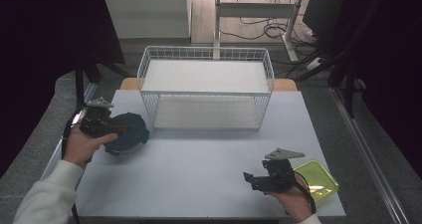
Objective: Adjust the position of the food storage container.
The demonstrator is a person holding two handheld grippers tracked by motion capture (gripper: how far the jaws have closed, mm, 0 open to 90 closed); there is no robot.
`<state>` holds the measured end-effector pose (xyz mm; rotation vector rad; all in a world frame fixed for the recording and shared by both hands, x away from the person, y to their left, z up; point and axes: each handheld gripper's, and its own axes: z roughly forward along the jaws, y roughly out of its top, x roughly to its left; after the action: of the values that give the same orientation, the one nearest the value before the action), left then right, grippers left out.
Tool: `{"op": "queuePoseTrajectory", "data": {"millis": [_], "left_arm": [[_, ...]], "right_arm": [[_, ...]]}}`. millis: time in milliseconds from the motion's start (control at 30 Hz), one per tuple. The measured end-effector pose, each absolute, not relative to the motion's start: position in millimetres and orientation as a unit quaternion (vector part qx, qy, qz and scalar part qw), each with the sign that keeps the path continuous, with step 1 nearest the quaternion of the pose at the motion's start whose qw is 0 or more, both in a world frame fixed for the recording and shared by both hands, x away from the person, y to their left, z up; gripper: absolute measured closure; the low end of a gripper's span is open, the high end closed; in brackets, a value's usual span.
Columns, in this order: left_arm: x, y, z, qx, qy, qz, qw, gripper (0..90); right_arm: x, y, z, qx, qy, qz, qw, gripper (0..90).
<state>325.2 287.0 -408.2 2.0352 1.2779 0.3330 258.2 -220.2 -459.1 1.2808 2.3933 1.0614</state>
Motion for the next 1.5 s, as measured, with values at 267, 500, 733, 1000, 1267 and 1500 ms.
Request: {"op": "queuePoseTrajectory", "data": {"millis": [267, 500, 733, 1000, 1267, 1500], "left_arm": [[349, 306, -412, 0.777, 0.524, 0.139, 0.319, 48.7], [374, 320, -418, 0.775, 0.544, 0.137, 0.292, 58.7], [394, 337, -426, 0.766, 0.569, 0.119, 0.275, 74.2], [408, 349, -440, 0.763, 0.585, 0.107, 0.252, 85.0], [421, 352, -453, 0.764, 0.591, 0.112, 0.234, 90.0], [429, 356, -469, 0.781, 0.585, 0.127, 0.178, 90.0]], "right_arm": [[257, -219, -458, 0.437, 0.815, 0.365, 0.112, 18.2], [258, -219, -459, 0.435, 0.817, 0.362, 0.112, 18.2], [257, -218, -460, 0.435, 0.817, 0.361, 0.109, 18.2], [258, -219, -461, 0.437, 0.817, 0.359, 0.111, 18.2], [257, -217, -462, 0.434, 0.82, 0.356, 0.113, 18.2], [258, -217, -464, 0.435, 0.821, 0.353, 0.113, 18.2]]}}
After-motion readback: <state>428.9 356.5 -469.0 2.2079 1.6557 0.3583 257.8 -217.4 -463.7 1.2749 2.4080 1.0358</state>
